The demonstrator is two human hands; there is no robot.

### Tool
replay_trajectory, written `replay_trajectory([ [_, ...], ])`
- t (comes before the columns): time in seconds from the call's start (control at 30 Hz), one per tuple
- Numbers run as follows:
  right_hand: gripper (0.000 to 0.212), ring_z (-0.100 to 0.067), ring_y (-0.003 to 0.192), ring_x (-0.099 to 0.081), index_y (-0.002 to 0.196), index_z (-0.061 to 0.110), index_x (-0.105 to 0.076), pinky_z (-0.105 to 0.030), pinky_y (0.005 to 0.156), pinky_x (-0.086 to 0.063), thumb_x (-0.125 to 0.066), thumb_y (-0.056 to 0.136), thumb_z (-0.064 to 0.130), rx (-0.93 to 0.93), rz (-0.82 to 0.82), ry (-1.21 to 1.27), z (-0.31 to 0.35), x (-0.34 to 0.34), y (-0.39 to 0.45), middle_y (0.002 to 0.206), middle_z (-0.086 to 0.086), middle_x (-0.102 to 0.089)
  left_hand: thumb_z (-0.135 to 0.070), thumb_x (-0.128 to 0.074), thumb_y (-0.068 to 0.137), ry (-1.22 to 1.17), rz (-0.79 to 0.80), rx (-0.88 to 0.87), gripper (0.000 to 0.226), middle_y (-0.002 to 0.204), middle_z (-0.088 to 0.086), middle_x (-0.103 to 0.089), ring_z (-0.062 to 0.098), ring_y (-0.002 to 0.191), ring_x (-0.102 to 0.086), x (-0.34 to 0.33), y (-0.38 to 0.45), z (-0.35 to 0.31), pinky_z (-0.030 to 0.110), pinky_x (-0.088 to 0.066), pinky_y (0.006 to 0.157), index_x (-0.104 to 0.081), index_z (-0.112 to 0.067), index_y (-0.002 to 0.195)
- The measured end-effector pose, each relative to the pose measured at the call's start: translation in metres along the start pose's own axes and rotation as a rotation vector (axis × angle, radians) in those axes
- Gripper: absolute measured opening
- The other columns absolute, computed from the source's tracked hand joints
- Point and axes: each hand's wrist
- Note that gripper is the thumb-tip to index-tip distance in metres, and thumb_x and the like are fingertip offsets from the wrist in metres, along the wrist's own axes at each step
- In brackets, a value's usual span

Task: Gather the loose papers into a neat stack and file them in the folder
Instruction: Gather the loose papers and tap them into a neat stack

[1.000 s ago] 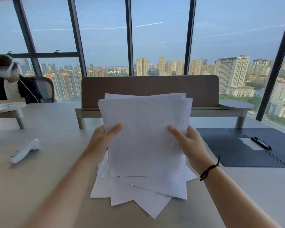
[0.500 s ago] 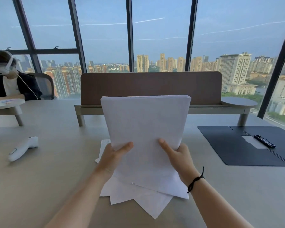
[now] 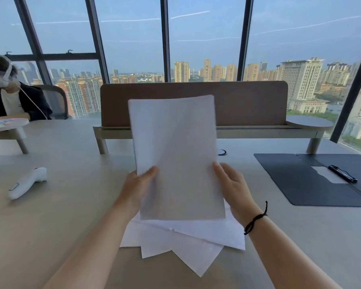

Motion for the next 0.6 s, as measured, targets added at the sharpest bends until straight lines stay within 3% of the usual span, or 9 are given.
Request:
replay_trajectory([
  [0.07, 0.031, -0.017, 0.081, -0.075, 0.104, 0.017, -0.07, -0.029, 0.068, -0.054, -0.056, 0.1, 0.044, 0.022, -0.057, -0.199, -0.008, 0.012, 0.009, 0.083, 0.005, -0.077, -0.019, -0.065, 0.094, -0.141, -0.082, 0.098, 0.01, 0.08, -0.004, -0.078, 0.01, 0.071, -0.075, 0.014, 0.013, 0.002, 0.027, -0.057, 0.068, -0.072, -0.012, 0.095],
  [0.13, 0.048, -0.022, 0.106, -0.07, 0.118, 0.022, -0.065, -0.034, 0.08, -0.051, -0.055, 0.092, 0.062, -0.016, -0.091, -0.579, -0.026, 0.03, 0.016, 0.105, 0.004, -0.074, -0.022, -0.064, 0.094, -0.24, -0.126, 0.197, 0.016, 0.086, 0.001, -0.078, 0.016, 0.08, -0.074, 0.035, 0.023, 0.012, 0.032, -0.057, 0.08, -0.074, -0.01, 0.097],
  [0.2, 0.091, -0.022, 0.132, -0.053, 0.139, 0.028, -0.051, -0.041, 0.104, -0.043, -0.04, 0.074, 0.09, -0.096, -0.019, -1.013, -0.049, 0.045, 0.017, 0.138, 0.003, -0.061, -0.023, -0.06, 0.094, -0.396, -0.026, 0.305, 0.023, 0.069, 0.001, -0.072, 0.015, 0.056, -0.068, 0.052, 0.024, 0.024, 0.024, -0.056, 0.056, -0.077, -0.01, 0.083],
  [0.27, 0.119, -0.019, 0.152, -0.025, 0.155, 0.029, -0.031, -0.046, 0.12, -0.02, -0.026, 0.06, 0.101, -0.141, 0.1, -1.28, -0.065, 0.048, 0.017, 0.161, 0.005, -0.036, -0.02, -0.056, 0.093, -0.599, 0.071, 0.385, 0.033, 0.052, -0.001, -0.061, 0.011, 0.036, -0.054, 0.061, 0.024, 0.035, 0.019, -0.044, 0.037, -0.073, -0.011, 0.067],
  [0.33, 0.127, -0.02, 0.157, -0.009, 0.159, 0.027, -0.02, -0.052, 0.123, -0.009, -0.024, 0.057, 0.103, -0.161, 0.159, -1.356, -0.069, 0.043, 0.019, 0.168, 0.006, -0.019, -0.015, -0.062, 0.09, -0.673, 0.095, 0.386, 0.026, 0.046, -0.002, -0.053, 0.01, 0.033, -0.048, 0.061, 0.025, 0.038, 0.019, -0.041, 0.035, -0.066, -0.012, 0.065],
  [0.37, 0.128, -0.02, 0.157, -0.008, 0.158, 0.027, -0.021, -0.053, 0.123, -0.008, -0.024, 0.056, 0.104, -0.159, 0.156, -1.362, -0.069, 0.04, 0.02, 0.168, 0.005, -0.019, -0.011, -0.077, 0.078, -0.709, 0.114, 0.37, 0.017, 0.046, -0.002, -0.051, 0.009, 0.033, -0.047, 0.06, 0.027, 0.039, 0.019, -0.041, 0.035, -0.061, -0.012, 0.072],
  [0.43, 0.128, -0.02, 0.155, -0.014, 0.155, 0.027, -0.028, -0.051, 0.122, -0.012, -0.026, 0.053, 0.105, -0.147, 0.121, -1.363, -0.067, 0.036, 0.02, 0.166, 0.005, -0.024, -0.006, -0.098, 0.038, -0.769, 0.169, 0.355, 0.063, 0.046, -0.002, -0.048, 0.009, 0.032, -0.046, 0.06, 0.032, 0.044, 0.019, -0.042, 0.036, -0.054, -0.012, 0.082],
  [0.47, 0.127, -0.019, 0.154, -0.018, 0.153, 0.026, -0.031, -0.049, 0.122, -0.015, -0.027, 0.053, 0.104, -0.144, 0.114, -1.365, -0.065, 0.035, 0.02, 0.164, 0.006, -0.028, -0.005, -0.1, 0.028, -0.813, 0.18, 0.335, 0.074, 0.046, -0.002, -0.048, 0.009, 0.032, -0.046, 0.062, 0.035, 0.048, 0.019, -0.042, 0.036, -0.052, -0.012, 0.085],
  [0.6, 0.126, -0.02, 0.147, -0.034, 0.147, 0.019, -0.041, -0.053, 0.121, -0.017, -0.026, 0.056, 0.104, -0.192, 0.125, -1.463, -0.055, 0.031, 0.013, 0.157, 0.004, -0.04, -0.007, -0.101, 0.022, -0.908, 0.181, 0.259, 0.081, 0.047, -0.003, -0.048, 0.006, 0.033, -0.047, 0.067, 0.039, 0.052, 0.016, -0.042, 0.037, -0.052, -0.012, 0.086],
])
Point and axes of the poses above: each hand's wrist, its own y-axis towards the middle knuckle, its own x-axis out of the back of the hand, z = x × y
